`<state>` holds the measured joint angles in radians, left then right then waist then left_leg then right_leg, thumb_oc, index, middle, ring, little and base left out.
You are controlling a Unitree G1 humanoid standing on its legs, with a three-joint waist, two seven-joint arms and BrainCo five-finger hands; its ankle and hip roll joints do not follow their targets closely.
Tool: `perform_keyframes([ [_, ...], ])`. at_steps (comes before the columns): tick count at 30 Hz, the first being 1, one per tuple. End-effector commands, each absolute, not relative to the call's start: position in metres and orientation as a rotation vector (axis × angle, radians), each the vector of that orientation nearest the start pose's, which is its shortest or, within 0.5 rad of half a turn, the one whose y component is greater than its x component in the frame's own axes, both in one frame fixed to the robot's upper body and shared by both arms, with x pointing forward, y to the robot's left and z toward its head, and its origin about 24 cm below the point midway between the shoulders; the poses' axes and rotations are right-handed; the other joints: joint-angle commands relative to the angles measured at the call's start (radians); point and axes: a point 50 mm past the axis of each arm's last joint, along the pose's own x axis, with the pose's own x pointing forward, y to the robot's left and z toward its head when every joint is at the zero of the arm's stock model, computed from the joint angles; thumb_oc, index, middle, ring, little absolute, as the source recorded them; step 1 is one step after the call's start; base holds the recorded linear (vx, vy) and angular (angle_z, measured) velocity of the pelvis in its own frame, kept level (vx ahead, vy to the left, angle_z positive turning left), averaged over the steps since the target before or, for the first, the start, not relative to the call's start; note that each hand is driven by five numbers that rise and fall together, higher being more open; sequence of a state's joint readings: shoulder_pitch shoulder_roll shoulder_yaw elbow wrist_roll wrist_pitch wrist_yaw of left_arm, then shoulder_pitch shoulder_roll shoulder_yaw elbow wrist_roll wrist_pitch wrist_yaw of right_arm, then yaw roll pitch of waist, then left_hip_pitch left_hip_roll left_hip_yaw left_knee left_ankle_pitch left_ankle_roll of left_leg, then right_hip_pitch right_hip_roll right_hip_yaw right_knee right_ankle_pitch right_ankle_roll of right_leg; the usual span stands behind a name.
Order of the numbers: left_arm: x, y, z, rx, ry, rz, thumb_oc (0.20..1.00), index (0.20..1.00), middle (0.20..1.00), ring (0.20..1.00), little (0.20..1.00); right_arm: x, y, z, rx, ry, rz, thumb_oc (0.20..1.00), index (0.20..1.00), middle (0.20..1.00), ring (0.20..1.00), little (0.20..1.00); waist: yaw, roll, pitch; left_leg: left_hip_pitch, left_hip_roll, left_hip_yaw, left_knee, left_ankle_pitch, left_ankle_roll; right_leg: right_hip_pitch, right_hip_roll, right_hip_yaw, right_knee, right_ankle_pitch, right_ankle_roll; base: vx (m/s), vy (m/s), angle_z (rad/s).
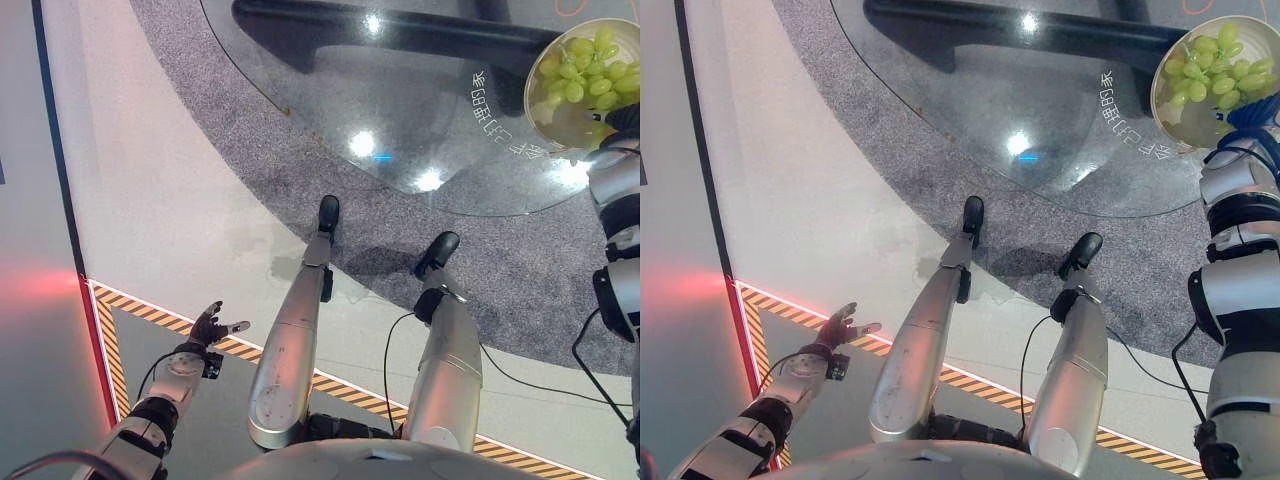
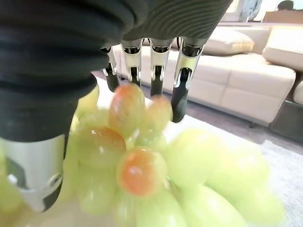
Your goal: Pick up fruits into the plate
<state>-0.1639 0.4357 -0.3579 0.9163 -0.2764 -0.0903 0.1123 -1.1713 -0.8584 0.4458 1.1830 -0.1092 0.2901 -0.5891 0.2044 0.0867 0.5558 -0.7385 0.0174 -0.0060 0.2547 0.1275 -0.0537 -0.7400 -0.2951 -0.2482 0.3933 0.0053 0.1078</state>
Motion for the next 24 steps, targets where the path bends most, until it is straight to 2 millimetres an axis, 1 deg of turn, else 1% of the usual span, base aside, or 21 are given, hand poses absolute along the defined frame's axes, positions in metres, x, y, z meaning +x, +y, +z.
perform_keyframes([
  [1, 0.171, 0.257, -0.111, 0.376, 0.825, 0.078, 1.0, 1.0, 1.0, 1.0, 1.0, 0.322, -0.398, 0.281, -1.215, -0.071, -1.308, 1.0, 1.0, 1.0, 1.0, 1.0, -0.009, 0.071, -0.036, 0.039, -0.069, 0.034, 0.06, -0.167, 0.04, 0.038, 0.101, -0.037, 0.068, -0.122, -0.036, 0.0, 0.0, 0.0],
  [2, 0.171, 0.257, -0.112, 0.381, 0.828, 0.083, 1.0, 1.0, 1.0, 1.0, 1.0, 0.323, -0.394, 0.283, -1.227, -0.13, -1.33, 1.0, 1.0, 1.0, 1.0, 1.0, -0.009, 0.07, -0.036, 0.052, -0.067, 0.036, 0.053, -0.168, 0.039, 0.051, 0.1, -0.041, 0.061, -0.121, -0.034, 0.0, 0.0, 0.0],
  [4, 0.17, 0.258, -0.112, 0.384, 0.834, 0.09, 1.0, 1.0, 1.0, 1.0, 1.0, 0.324, -0.389, 0.286, -1.219, -0.194, -1.342, 1.0, 1.0, 1.0, 1.0, 1.0, -0.01, 0.068, -0.036, 0.065, -0.067, 0.036, 0.05, -0.169, 0.038, 0.065, 0.101, -0.043, 0.056, -0.121, -0.032, 0.0, 0.0, 0.0],
  [5, 0.168, 0.259, -0.114, 0.387, 0.848, 0.095, 1.0, 1.0, 1.0, 1.0, 1.0, 0.326, -0.382, 0.288, -1.208, -0.278, -1.355, 1.0, 1.0, 1.0, 1.0, 1.0, -0.011, 0.067, -0.036, 0.088, -0.068, 0.037, 0.042, -0.17, 0.037, 0.086, 0.102, -0.047, 0.046, -0.119, -0.03, 0.0, 0.0, 0.0],
  [6, 0.168, 0.259, -0.114, 0.389, 0.85, 0.096, 1.0, 1.0, 1.0, 1.0, 1.0, 0.327, -0.381, 0.288, -1.208, -0.284, -1.352, 1.0, 1.0, 1.0, 1.0, 1.0, -0.012, 0.067, -0.036, 0.092, -0.069, 0.037, 0.041, -0.17, 0.036, 0.089, 0.102, -0.048, 0.044, -0.119, -0.03, -0.04, 0.019, 0.01],
  [9, 0.169, 0.264, -0.114, 0.412, 0.867, 0.153, 1.0, 1.0, 1.0, 1.0, 1.0, 0.339, -0.363, 0.274, -1.129, -0.352, -1.226, 1.0, 1.0, 1.0, 1.0, 1.0, -0.022, 0.048, -0.036, 0.152, -0.067, 0.038, 0.019, -0.173, 0.032, 0.15, 0.112, -0.049, 0.011, -0.113, -0.025, -0.07, 0.008, 0.01],
  [10, 0.173, 0.265, -0.112, 0.412, 0.861, 0.16, 1.0, 1.0, 1.0, 1.0, 1.0, 0.34, -0.361, 0.274, -1.115, -0.359, -1.216, 1.0, 1.0, 1.0, 1.0, 1.0, -0.023, 0.047, -0.036, 0.136, -0.065, 0.042, 0.01, -0.141, 0.038, 0.14, 0.113, -0.062, -0.009, -0.079, -0.035, -0.13, 0.043, 0.01],
  [11, 0.175, 0.267, -0.112, 0.402, 0.871, 0.181, 1.0, 1.0, 1.0, 1.0, 1.0, 0.346, -0.353, 0.258, -1.073, -0.353, -1.133, 1.0, 1.0, 1.0, 1.0, 1.0, -0.033, 0.035, -0.036, 0.175, -0.063, 0.043, -0.006, -0.141, 0.035, 0.176, 0.121, -0.057, -0.029, -0.076, -0.033, -0.12, 0.057, 0.0],
  [13, 0.176, 0.268, -0.112, 0.396, 0.875, 0.191, 1.0, 1.0, 1.0, 1.0, 1.0, 0.352, -0.343, 0.232, -1.05, -0.314, -1.024, 1.0, 1.0, 1.0, 1.0, 1.0, -0.044, 0.023, -0.036, 0.23, -0.058, 0.046, -0.024, -0.145, 0.032, 0.226, 0.122, -0.057, -0.049, -0.075, -0.029, -0.05, 0.041, 0.0],
  [14, 0.178, 0.269, -0.112, 0.383, 0.873, 0.202, 1.0, 1.0, 1.0, 1.0, 1.0, 0.354, -0.336, 0.214, -1.025, -0.277, -0.957, 1.0, 1.0, 1.0, 1.0, 1.0, -0.052, 0.011, -0.036, 0.269, -0.054, 0.049, -0.036, -0.149, 0.031, 0.263, 0.125, -0.051, -0.068, -0.072, -0.026, -0.04, 0.036, 0.0],
  [15, 0.179, 0.27, -0.112, 0.369, 0.881, 0.208, 1.0, 1.0, 1.0, 1.0, 1.0, 0.354, -0.331, 0.194, -1.018, -0.231, -0.888, 1.0, 1.0, 1.0, 1.0, 1.0, -0.06, 0.001, -0.036, 0.311, -0.048, 0.053, -0.051, -0.152, 0.029, 0.302, 0.124, -0.052, -0.08, -0.073, -0.022, -0.03, 0.036, -0.01],
  [16, 0.18, 0.271, -0.112, 0.37, 0.89, 0.205, 1.0, 1.0, 1.0, 1.0, 1.0, 0.353, -0.328, 0.18, -1.014, -0.204, -0.848, 1.0, 1.0, 1.0, 1.0, 1.0, -0.066, -0.005, -0.036, 0.337, -0.044, 0.056, -0.062, -0.152, 0.028, 0.327, 0.123, -0.052, -0.088, -0.072, -0.019, 0.0, 0.046, -0.02],
  [17, 0.18, 0.272, -0.113, 0.361, 0.901, 0.197, 1.0, 1.0, 1.0, 1.0, 1.0, 0.35, -0.322, 0.151, -1.0, -0.129, -0.76, 1.0, 1.0, 1.0, 1.0, 1.0, -0.078, -0.018, -0.036, 0.392, -0.034, 0.061, -0.083, -0.152, 0.025, 0.382, 0.125, -0.046, -0.112, -0.068, -0.013, 0.01, 0.044, -0.06],
  [18, 0.181, 0.272, -0.113, 0.359, 0.906, 0.195, 1.0, 1.0, 1.0, 1.0, 1.0, 0.348, -0.318, 0.132, -1.017, -0.073, -0.696, 1.0, 1.0, 1.0, 1.0, 1.0, -0.085, -0.026, -0.036, 0.43, -0.025, 0.067, -0.098, -0.155, 0.02, 0.419, 0.122, -0.047, -0.126, -0.066, -0.009, 0.04, 0.049, -0.11],
  [19, 0.179, 0.272, -0.115, 0.355, 0.919, 0.197, 1.0, 1.0, 1.0, 1.0, 1.0, 0.345, -0.313, 0.112, -1.011, -0.014, -0.63, 1.0, 1.0, 1.0, 1.0, 1.0, -0.091, -0.033, -0.044, 0.467, -0.014, 0.071, -0.116, -0.155, 0.016, 0.456, 0.119, -0.047, -0.145, -0.062, -0.005, 0.07, 0.041, -0.13],
  [20, 0.175, 0.273, -0.116, 0.361, 0.935, 0.2, 1.0, 1.0, 1.0, 1.0, 1.0, 0.338, -0.308, 0.09, -1.017, 0.055, -0.56, 1.0, 1.0, 1.0, 1.0, 1.0, -0.098, -0.042, -0.065, 0.496, -0.004, 0.076, -0.134, -0.155, 0.012, 0.488, 0.116, -0.047, -0.167, -0.058, -0.001, 0.14, 0.041, -0.12],
  [21, 0.171, 0.273, -0.119, 0.391, 0.953, 0.19, 1.0, 1.0, 1.0, 1.0, 1.0, 0.327, -0.301, 0.061, -1.009, 0.135, -0.475, 1.0, 1.0, 1.0, 1.0, 1.0, -0.108, -0.053, -0.096, 0.53, 0.009, 0.084, -0.164, -0.151, 0.005, 0.526, 0.114, -0.049, -0.2, -0.05, 0.004, 0.15, 0.025, -0.1],
  [22, 0.169, 0.273, -0.12, 0.443, 0.967, 0.17, 1.0, 1.0, 1.0, 1.0, 1.0, 0.317, -0.296, 0.04, -0.976, 0.196, -0.422, 1.0, 1.0, 1.0, 1.0, 1.0, -0.116, -0.063, -0.117, 0.558, 0.017, 0.091, -0.188, -0.148, 0.001, 0.556, 0.115, -0.047, -0.227, -0.043, 0.008, 0.14, 0.013, -0.14],
  [23, 0.167, 0.274, -0.121, 0.491, 0.976, 0.151, 1.0, 1.0, 1.0, 1.0, 1.0, 0.309, -0.294, 0.026, -0.964, 0.238, -0.384, 1.0, 1.0, 1.0, 1.0, 1.0, -0.122, -0.07, -0.133, 0.576, 0.022, 0.097, -0.202, -0.146, -0.002, 0.577, 0.117, -0.043, -0.248, -0.037, 0.012, 0.11, 0.004, -0.18],
  [24, 0.166, 0.273, -0.122, 0.608, 0.986, 0.098, 1.0, 1.0, 1.0, 1.0, 1.0, 0.291, -0.288, -0.003, -0.975, 0.326, -0.281, 1.0, 1.0, 1.0, 1.0, 1.0, -0.136, -0.086, -0.171, 0.607, 0.034, 0.117, -0.226, -0.141, -0.009, 0.612, 0.119, -0.039, -0.286, -0.026, 0.018, 0.06, 0.008, -0.19],
])
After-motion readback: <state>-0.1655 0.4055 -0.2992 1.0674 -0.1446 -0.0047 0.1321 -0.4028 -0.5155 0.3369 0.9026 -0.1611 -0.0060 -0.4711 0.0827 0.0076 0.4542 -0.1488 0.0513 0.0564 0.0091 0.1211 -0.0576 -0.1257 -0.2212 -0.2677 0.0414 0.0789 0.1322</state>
